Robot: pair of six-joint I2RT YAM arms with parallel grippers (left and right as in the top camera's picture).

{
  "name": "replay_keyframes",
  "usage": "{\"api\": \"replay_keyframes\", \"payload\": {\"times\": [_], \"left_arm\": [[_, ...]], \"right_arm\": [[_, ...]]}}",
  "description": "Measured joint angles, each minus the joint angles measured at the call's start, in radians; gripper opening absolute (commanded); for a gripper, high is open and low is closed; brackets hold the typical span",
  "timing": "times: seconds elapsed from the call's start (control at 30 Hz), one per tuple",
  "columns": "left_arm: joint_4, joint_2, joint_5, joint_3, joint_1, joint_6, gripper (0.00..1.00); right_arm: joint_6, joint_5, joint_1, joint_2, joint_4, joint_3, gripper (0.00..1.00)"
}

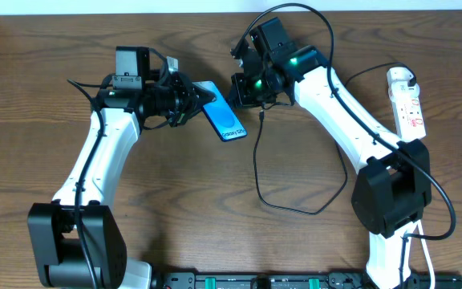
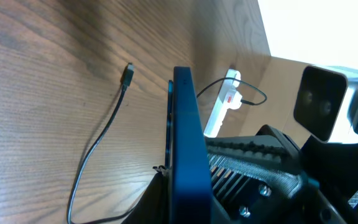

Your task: Plug charger to phone and switch on socket

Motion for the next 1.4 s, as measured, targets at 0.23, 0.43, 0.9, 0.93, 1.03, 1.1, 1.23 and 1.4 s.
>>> {"api": "replay_keyframes", "payload": {"times": [0.23, 0.43, 0.9, 0.93, 1.03, 1.1, 1.23, 1.4], "left_arm": [[0.040, 0.000, 0.034, -0.005, 0.005, -0.001, 0.07], [0.039, 0.000, 0.041, -0.005, 0.011, -0.001, 0.07], [0.043, 0.000, 0.012, -0.005, 0.006, -0.001, 0.07], [0.043, 0.000, 0.008, -0.005, 0.004, -0.001, 0.07], [0.042, 0.000, 0.001, -0.004, -0.002, -0.001, 0.07], [0.042, 0.000, -0.003, -0.004, -0.008, -0.001, 0.07], [0.041, 0.000, -0.009, -0.004, -0.018, -0.001, 0.07], [0.031, 0.000, -0.010, -0.003, -0.034, -0.001, 0.07]], "right_arm": [[-0.113, -0.039, -0.001, 0.000, -0.029, 0.000, 0.01], [-0.167, -0.071, -0.002, 0.000, -0.041, 0.000, 0.01], [-0.173, -0.116, -0.002, 0.005, -0.020, -0.007, 0.01], [-0.171, -0.115, -0.002, 0.005, -0.019, -0.008, 0.01], [-0.156, -0.108, -0.002, 0.007, -0.008, -0.009, 0.01], [-0.145, -0.102, -0.005, 0.010, 0.005, -0.010, 0.01], [-0.123, -0.093, -0.009, 0.013, 0.029, -0.013, 0.01], [-0.101, -0.068, -0.009, 0.015, 0.057, -0.014, 0.01]]}}
